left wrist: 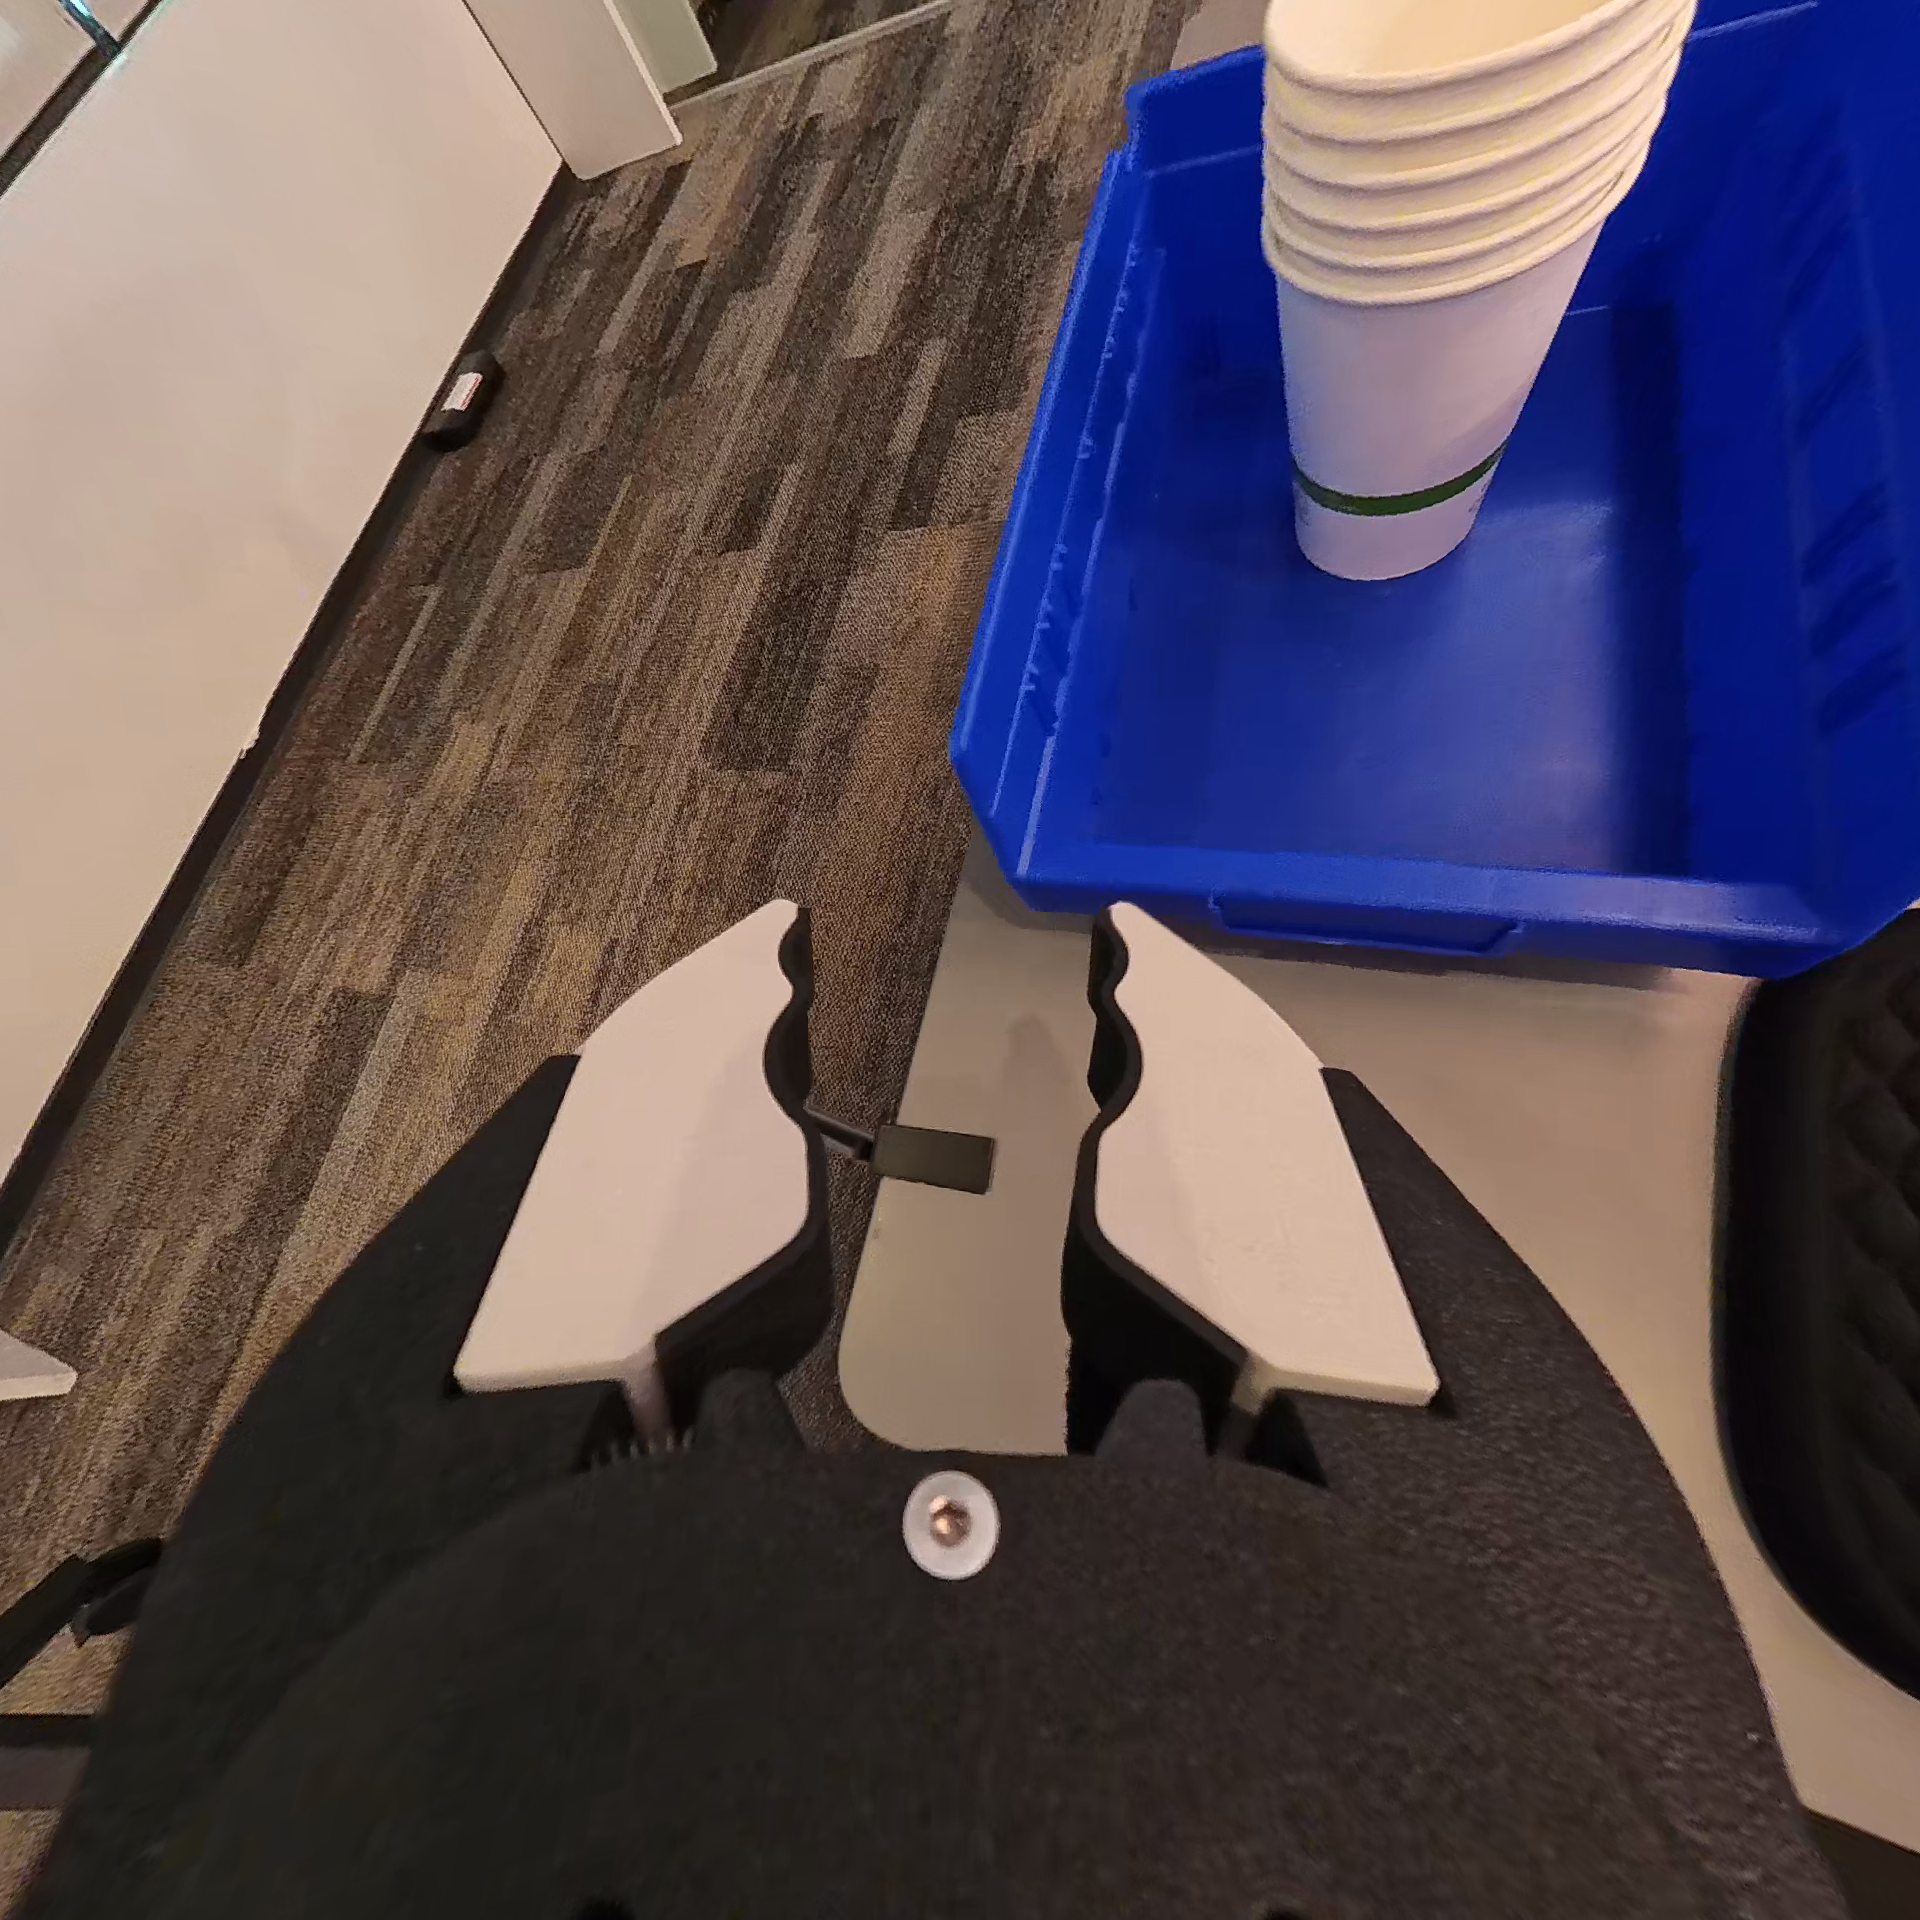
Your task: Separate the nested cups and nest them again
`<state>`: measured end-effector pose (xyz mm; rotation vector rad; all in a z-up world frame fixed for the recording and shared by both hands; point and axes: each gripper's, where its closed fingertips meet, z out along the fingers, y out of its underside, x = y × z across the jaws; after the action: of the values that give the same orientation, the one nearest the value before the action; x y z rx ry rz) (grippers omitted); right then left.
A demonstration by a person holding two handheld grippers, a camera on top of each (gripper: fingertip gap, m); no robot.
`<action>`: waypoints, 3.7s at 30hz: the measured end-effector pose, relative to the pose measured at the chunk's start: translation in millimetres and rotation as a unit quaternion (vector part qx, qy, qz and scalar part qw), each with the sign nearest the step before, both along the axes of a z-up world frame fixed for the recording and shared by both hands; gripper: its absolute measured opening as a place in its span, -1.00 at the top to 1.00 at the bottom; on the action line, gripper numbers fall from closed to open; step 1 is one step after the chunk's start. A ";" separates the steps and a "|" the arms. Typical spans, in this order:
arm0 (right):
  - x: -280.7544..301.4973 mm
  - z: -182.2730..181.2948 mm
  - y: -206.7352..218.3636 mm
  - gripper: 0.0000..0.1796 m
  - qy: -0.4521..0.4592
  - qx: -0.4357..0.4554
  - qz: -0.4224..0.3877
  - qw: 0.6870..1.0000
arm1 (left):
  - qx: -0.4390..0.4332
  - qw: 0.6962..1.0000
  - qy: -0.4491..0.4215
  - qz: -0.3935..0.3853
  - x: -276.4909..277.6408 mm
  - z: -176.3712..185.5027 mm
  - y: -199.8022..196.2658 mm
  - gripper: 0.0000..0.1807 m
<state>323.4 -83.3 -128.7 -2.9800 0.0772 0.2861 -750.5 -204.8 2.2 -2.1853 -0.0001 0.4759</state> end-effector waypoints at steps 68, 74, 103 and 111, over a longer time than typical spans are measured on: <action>-270.4 285.9 38.4 0.40 0.085 0.641 0.128 0.752 | 0.070 0.990 -0.100 -0.077 77.0 -91.5 254.7 -0.17; -272.3 279.5 41.8 0.41 0.084 0.631 0.134 0.759 | 0.059 0.990 -0.087 -0.089 77.0 -90.8 248.2 -0.17; -267.5 262.9 47.9 0.41 0.076 0.606 0.139 0.780 | 0.104 0.979 -0.152 -0.090 75.4 -82.2 234.9 -0.06; -265.5 261.4 47.8 0.41 0.072 0.604 0.138 0.782 | 0.095 0.972 -0.191 -0.093 79.6 -88.1 236.3 -0.09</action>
<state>57.9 -35.5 132.7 -1.6597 -0.3865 0.3918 -670.9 31.5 -85.9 -2.0318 -0.0482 -0.0542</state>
